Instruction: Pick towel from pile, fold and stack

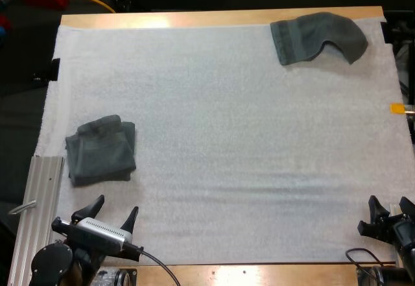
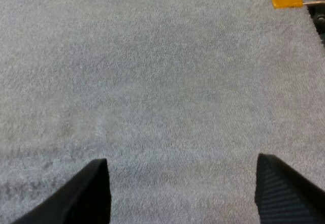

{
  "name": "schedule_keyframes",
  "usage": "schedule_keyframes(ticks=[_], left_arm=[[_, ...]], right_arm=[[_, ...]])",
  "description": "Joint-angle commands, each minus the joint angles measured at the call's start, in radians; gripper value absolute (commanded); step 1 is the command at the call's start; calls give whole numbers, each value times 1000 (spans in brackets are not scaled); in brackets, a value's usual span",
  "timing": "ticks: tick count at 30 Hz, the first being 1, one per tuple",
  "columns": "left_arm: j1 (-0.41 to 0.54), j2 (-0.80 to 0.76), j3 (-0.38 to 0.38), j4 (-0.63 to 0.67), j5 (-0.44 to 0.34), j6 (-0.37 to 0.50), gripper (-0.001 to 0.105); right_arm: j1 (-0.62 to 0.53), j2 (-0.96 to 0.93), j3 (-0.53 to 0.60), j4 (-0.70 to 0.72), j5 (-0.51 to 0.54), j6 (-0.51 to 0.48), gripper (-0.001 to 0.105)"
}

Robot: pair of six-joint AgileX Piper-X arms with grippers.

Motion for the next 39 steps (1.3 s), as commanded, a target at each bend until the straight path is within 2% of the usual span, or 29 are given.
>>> schedule_keyframes(ticks=[1, 6, 9, 17, 22, 28, 35, 39], left_arm=[[-4, -134, -3, -19, 13, 0, 62], [-4, -132, -3, -22, 29, 0, 62], [-4, -132, -3, -35, 51, -39, 62], [-4, -132, -6, -72, 199, -106, 62], [-4, -132, -6, -220, 319, -184, 62], [-4, -132, -6, -375, 343, -307, 62], [-4, -132, -6, -377, 343, -355, 62], [-4, -116, -6, -377, 343, -365, 62]], right_arm=[[-1, -45, -6, -3, -2, 1, 59], [-1, -45, -6, -11, -2, 1, 59], [-1, -45, -6, -17, -2, 3, 59], [-1, -45, -6, -29, -11, 40, 59], [-1, -45, -6, -118, -72, 44, 59], [-1, -45, -6, -189, -86, 125, 59], [-1, -21, -21, -188, -108, 158, 59], [-1, 56, -81, -188, -108, 158, 59]])
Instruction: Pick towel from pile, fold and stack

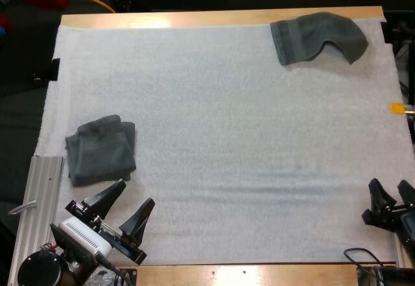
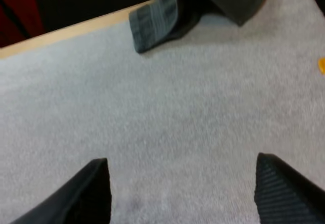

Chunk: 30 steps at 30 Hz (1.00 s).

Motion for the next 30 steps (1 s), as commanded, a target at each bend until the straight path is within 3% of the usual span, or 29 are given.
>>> schedule_keyframes(ticks=[1, 8, 13, 21, 24, 30], left_arm=[[-4, -105, -8, -17, 6, -23, 62], [-4, 15, -62, -17, 38, -45, 62], [-4, 162, -149, -17, 62, -45, 62], [-4, 380, -282, 32, 72, -11, 62], [-4, 455, -338, 69, 54, 21, 62], [-47, 535, -411, 81, -64, 67, 62]], right_arm=[[-1, 36, -36, -11, -9, 1, 59], [-1, 221, -147, -11, -9, -1, 59], [-1, 364, -226, -11, -9, 2, 59], [-1, 564, -340, -11, -16, 90, 59], [-1, 622, -384, -11, -31, 90, 59], [-1, 736, -460, -32, -64, 90, 59]])
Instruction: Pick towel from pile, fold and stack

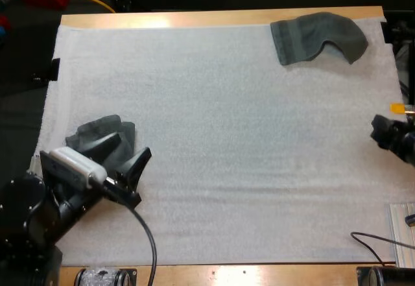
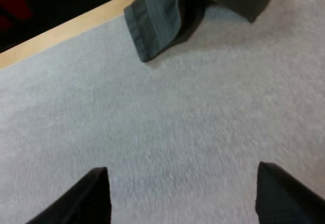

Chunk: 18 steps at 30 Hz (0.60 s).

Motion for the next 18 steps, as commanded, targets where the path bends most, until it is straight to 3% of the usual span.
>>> schedule_keyframes(ticks=[1, 8, 18], left_arm=[[-19, 11, -17, 2, -28, 6, 62], [-133, 77, -32, 91, -133, 29, 62], [-390, 125, -32, 120, -315, 53, 62]], right_arm=[[-1, 21, -25, -13, -22, 3, 59], [-1, 136, -111, -22, -85, 3, 59], [-1, 298, -189, -96, -83, 3, 59]])
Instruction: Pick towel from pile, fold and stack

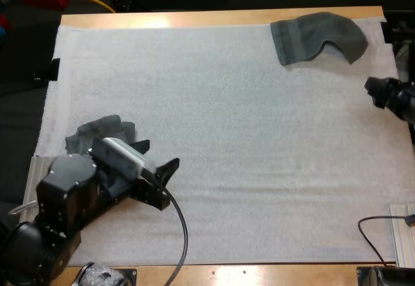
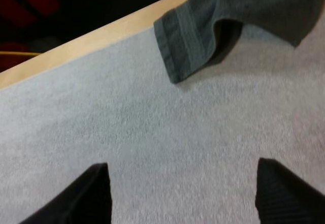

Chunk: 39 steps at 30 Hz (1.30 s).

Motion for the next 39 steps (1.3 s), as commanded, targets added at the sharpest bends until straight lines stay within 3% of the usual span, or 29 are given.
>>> schedule_keyframes(ticks=[1, 7, 12, 15, 19, 28, 33, 39], left_arm=[[-33, 1, -5, -4, -41, -1, 62], [-110, 9, -5, 0, -58, -3, 62], [-117, 9, -5, 30, -58, -3, 62], [-117, 9, -5, 44, -56, -3, 62], [-117, 9, -5, 44, -56, -3, 62], [-117, 9, -5, 44, -56, -3, 62], [-117, 9, -5, 42, -56, -3, 62], [-117, 9, -5, 42, -56, -3, 62]], right_arm=[[-1, 19, -13, -19, 11, -2, 59], [-1, 125, -26, -32, 61, -35, 59], [-1, 196, -29, -85, 72, -49, 59], [-1, 229, -29, -128, 84, -130, 59], [-1, 261, -29, -167, 177, -295, 59], [72, 360, -29, -286, 181, -510, 59], [170, 432, -29, -339, 241, -507, 59], [260, 554, -65, -391, 351, -363, 59]])
